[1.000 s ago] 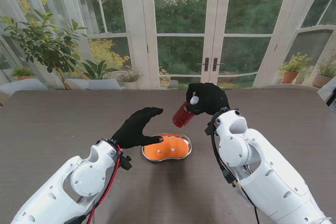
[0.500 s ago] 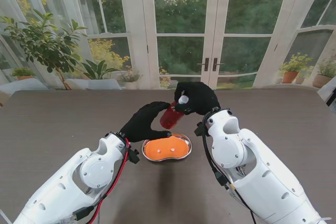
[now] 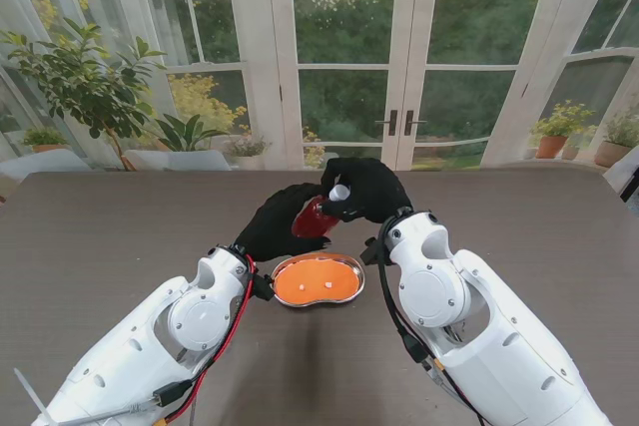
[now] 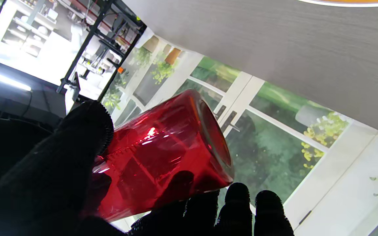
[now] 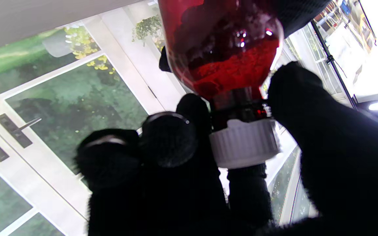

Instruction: Collect the cotton balls from the tray into a sample bottle

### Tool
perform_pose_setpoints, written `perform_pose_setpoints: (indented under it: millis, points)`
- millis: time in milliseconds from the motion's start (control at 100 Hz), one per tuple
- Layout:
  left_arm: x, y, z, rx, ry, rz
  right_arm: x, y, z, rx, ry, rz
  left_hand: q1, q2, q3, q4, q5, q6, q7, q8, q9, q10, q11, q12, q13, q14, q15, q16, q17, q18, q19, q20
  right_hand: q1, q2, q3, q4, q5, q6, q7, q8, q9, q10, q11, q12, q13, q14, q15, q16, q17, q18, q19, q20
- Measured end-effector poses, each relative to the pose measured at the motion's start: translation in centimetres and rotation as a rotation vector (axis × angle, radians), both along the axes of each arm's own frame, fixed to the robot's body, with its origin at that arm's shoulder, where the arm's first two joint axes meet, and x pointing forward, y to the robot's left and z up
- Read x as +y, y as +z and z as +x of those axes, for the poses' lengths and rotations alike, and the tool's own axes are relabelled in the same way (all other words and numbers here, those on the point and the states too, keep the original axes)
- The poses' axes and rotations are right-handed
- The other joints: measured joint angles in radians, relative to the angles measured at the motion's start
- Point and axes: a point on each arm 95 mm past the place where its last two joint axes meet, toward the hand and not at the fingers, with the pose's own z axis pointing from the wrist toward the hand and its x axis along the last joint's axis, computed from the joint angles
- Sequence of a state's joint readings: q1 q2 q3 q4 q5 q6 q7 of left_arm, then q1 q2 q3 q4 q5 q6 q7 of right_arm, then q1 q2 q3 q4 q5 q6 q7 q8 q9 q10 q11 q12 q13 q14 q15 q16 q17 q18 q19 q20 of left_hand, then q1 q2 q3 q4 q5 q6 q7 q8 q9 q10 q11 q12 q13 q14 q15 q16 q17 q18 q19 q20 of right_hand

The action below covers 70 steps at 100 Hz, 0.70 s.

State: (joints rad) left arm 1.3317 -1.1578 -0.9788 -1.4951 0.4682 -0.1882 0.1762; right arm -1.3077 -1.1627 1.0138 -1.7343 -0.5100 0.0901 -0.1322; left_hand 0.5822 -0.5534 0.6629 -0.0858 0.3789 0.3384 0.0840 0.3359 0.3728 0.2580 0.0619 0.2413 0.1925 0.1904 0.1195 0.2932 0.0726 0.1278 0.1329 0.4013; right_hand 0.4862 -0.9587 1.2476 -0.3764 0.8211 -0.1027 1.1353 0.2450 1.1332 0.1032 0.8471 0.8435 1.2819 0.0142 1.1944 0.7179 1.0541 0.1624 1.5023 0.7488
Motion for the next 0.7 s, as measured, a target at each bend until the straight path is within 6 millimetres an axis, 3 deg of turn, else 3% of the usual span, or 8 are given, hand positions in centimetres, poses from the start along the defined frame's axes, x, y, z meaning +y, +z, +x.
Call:
perform_pose_setpoints:
  millis: [180, 310, 370, 410, 480, 550, 600, 700]
  points:
    - [-0.5, -0.4, 0.2, -0.017, 0.006, -0.062, 0.2, 0.0, -0.2, 0.009, 0.005, 0.015, 0.001, -0.026, 0.058, 0.000, 0.037, 0.001, 0.007, -0.001, 0.052, 0.007, 0.016, 0.023, 0.048, 0.028, 0.045, 0.026, 0.040, 0.016, 0.026, 0.028, 0.001, 0.000, -0.001, 0.000, -0.001, 0.000, 0.000, 0.001, -0.001, 0.003, 0.017, 0.023, 0.000, 0.001, 0.000, 0.000, 0.000, 0.000, 0.000, 0.000]
    - [-0.8, -0.5, 0.1, -0.041, 0.007, -0.097, 0.3, 0.0, -0.2, 0.011, 0.005, 0.015, 0.021, -0.072, 0.111, -0.001, 0.126, 0.003, 0.042, 0.016, 0.150, 0.014, 0.052, 0.056, 0.127, 0.052, 0.117, 0.071, 0.116, 0.042, 0.095, 0.077, 0.001, 0.000, -0.001, 0.000, -0.001, 0.000, 0.006, 0.003, -0.001, 0.004, 0.024, 0.031, 0.000, 0.005, 0.000, 0.000, 0.000, 0.000, 0.000, 0.002]
    - [-0.9, -0.6, 0.0, -0.056, 0.016, -0.119, 0.3, 0.0, -0.3, 0.012, 0.006, 0.018, 0.029, -0.091, 0.134, -0.001, 0.161, 0.005, 0.059, 0.033, 0.206, 0.019, 0.069, 0.085, 0.175, 0.064, 0.166, 0.094, 0.129, 0.055, 0.223, 0.126, 0.001, 0.000, -0.001, 0.000, -0.001, 0.000, 0.006, 0.005, -0.001, 0.004, 0.025, 0.031, 0.000, 0.006, 0.000, 0.000, 0.000, 0.000, 0.000, 0.003]
    - [-1.0, -0.7, 0.0, -0.064, 0.020, -0.128, 0.4, 0.0, -0.3, 0.012, 0.007, 0.019, 0.038, -0.103, 0.144, -0.012, 0.197, 0.007, 0.082, 0.051, 0.246, 0.023, 0.092, 0.110, 0.213, 0.073, 0.208, 0.114, 0.121, 0.066, 0.397, 0.157, 0.001, 0.000, -0.001, 0.000, -0.001, 0.000, 0.007, 0.006, -0.001, 0.005, 0.027, 0.031, 0.000, 0.006, 0.000, 0.000, 0.000, 0.000, 0.000, 0.004]
    - [-1.1, -0.7, 0.0, -0.076, 0.026, -0.134, 0.4, 0.0, -0.4, 0.015, 0.007, 0.023, 0.055, -0.129, 0.145, -0.015, 0.270, 0.005, 0.140, 0.093, 0.345, 0.029, 0.142, 0.158, 0.306, 0.103, 0.295, 0.153, 0.112, 0.102, 0.713, 0.147, 0.001, 0.000, -0.001, 0.000, -0.001, 0.000, 0.007, 0.013, -0.001, 0.008, 0.032, 0.037, 0.000, 0.008, 0.001, 0.000, 0.000, 0.000, 0.000, 0.012]
    - [-1.2, -0.7, 0.0, -0.081, 0.031, -0.140, 0.4, -0.1, -0.5, 0.018, 0.007, 0.025, 0.063, -0.156, 0.143, -0.016, 0.340, 0.004, 0.215, 0.138, 0.448, 0.037, 0.194, 0.209, 0.414, 0.141, 0.384, 0.194, 0.144, 0.152, 0.888, 0.149, 0.001, 0.000, -0.001, 0.000, -0.001, 0.000, 0.012, 0.014, -0.001, 0.010, 0.040, 0.042, 0.000, 0.010, 0.002, 0.000, 0.000, 0.000, 0.000, 0.014]
    - [-1.3, -0.7, 0.0, -0.089, 0.040, -0.150, 0.4, -0.1, -0.5, 0.019, 0.006, 0.026, 0.104, -0.182, 0.118, -0.079, 0.386, 0.003, 0.290, 0.196, 0.528, 0.043, 0.243, 0.260, 0.495, 0.158, 0.467, 0.232, 0.197, 0.189, 0.981, 0.174, 0.001, 0.000, -0.001, 0.000, -0.001, -0.001, 0.013, 0.014, -0.002, 0.010, 0.041, 0.043, 0.000, 0.011, 0.002, 0.000, -0.001, 0.000, 0.001, 0.015]
    - [-1.4, -0.7, 0.0, -0.102, 0.057, -0.169, 0.4, -0.1, -0.6, 0.019, 0.006, 0.027, 0.180, -0.192, 0.020, -0.087, 0.409, 0.001, 0.428, 0.196, 0.638, 0.044, 0.265, 0.482, 0.585, 0.176, 0.524, 0.269, 0.269, 0.230, 1.072, 0.212, 0.011, 0.000, -0.001, 0.000, -0.001, -0.004, 0.017, 0.014, -0.009, 0.018, 0.041, 0.044, 0.000, 0.013, 0.002, 0.000, -0.002, 0.000, 0.001, 0.015]
